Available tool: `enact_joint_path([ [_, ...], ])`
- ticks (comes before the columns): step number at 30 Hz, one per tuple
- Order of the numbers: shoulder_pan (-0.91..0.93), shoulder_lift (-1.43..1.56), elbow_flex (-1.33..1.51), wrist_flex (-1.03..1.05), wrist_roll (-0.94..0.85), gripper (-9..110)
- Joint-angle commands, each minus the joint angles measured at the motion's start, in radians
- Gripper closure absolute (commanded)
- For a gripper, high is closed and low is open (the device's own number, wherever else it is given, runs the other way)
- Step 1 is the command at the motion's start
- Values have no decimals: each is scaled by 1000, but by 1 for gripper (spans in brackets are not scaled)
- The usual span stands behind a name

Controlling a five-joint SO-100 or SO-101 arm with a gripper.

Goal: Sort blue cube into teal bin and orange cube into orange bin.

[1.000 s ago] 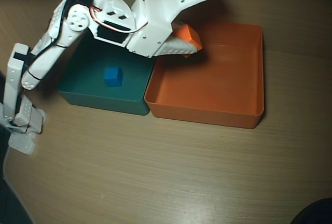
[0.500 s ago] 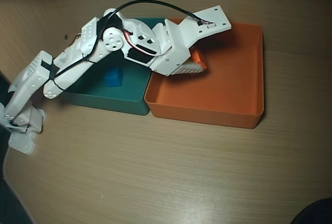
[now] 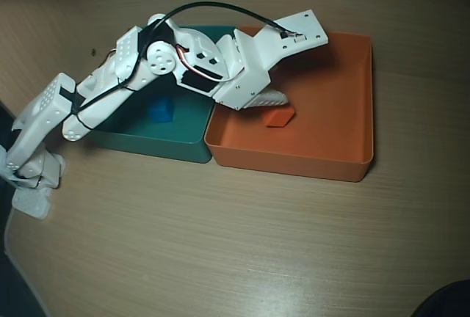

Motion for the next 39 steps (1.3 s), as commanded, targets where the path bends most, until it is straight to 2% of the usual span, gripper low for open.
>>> enact_joint_path([
  [1, 8, 31, -72, -6, -5, 70],
  [8, 6, 40, -72, -6, -5, 72],
  [11, 5, 44, -72, 0, -5, 76],
  [20, 0, 46, -74, -9, 8, 109],
  [32, 11, 164, -46, -14, -5, 105],
  [39, 20, 434, 245, -15, -5, 105],
])
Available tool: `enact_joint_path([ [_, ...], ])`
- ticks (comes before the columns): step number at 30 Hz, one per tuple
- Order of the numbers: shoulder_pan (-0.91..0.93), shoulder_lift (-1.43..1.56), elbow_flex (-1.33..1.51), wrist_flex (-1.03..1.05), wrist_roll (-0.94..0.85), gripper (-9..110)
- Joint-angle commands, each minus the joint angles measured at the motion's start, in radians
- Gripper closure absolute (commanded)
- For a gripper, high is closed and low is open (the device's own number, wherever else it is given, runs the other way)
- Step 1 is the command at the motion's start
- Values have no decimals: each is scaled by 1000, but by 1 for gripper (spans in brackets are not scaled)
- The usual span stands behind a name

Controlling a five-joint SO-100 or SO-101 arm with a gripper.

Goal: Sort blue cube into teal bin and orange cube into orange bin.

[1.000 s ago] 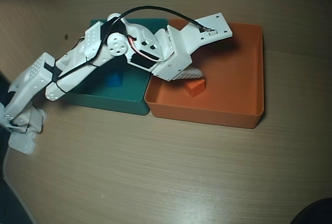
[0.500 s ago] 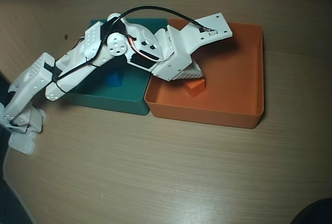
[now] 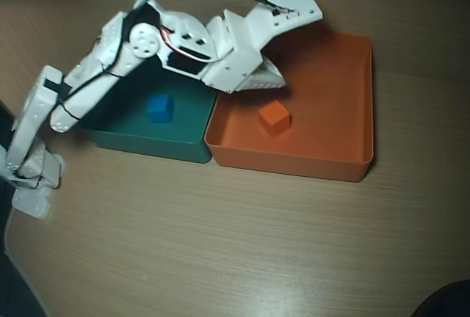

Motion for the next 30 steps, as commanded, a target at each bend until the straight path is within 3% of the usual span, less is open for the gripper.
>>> enact_joint_path([
  [1, 25, 270, 146, -15, -2, 105],
  [30, 334, 1717, 1782, -15, -5, 105],
])
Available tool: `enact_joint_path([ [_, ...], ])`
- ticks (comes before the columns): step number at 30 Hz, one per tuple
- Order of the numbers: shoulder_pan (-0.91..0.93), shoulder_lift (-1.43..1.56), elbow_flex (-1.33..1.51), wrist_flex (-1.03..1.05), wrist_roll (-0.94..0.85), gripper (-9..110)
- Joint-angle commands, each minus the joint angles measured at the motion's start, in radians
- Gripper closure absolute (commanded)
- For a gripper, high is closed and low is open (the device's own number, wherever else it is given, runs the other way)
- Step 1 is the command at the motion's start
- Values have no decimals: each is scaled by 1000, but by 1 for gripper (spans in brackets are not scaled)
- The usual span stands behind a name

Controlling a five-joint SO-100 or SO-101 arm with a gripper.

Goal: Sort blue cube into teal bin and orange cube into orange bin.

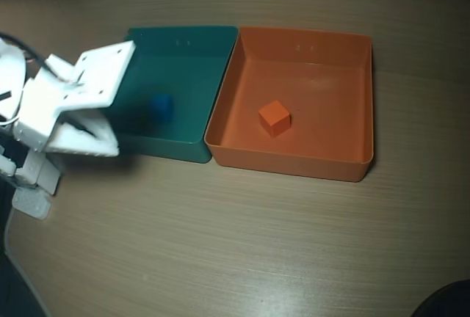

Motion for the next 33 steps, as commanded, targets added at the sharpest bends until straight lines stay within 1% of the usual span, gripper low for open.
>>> enact_joint_path([
  [1, 2, 176, 135, -15, -5, 105],
  [14, 5, 796, 822, -15, -5, 105],
  [21, 34, 1104, 1077, 2, -3, 105],
  [24, 77, 1126, 1117, -3, -3, 105],
  [28, 91, 1118, 1173, 2, -3, 105],
  [33, 95, 1118, 1333, -14, -5, 105],
])
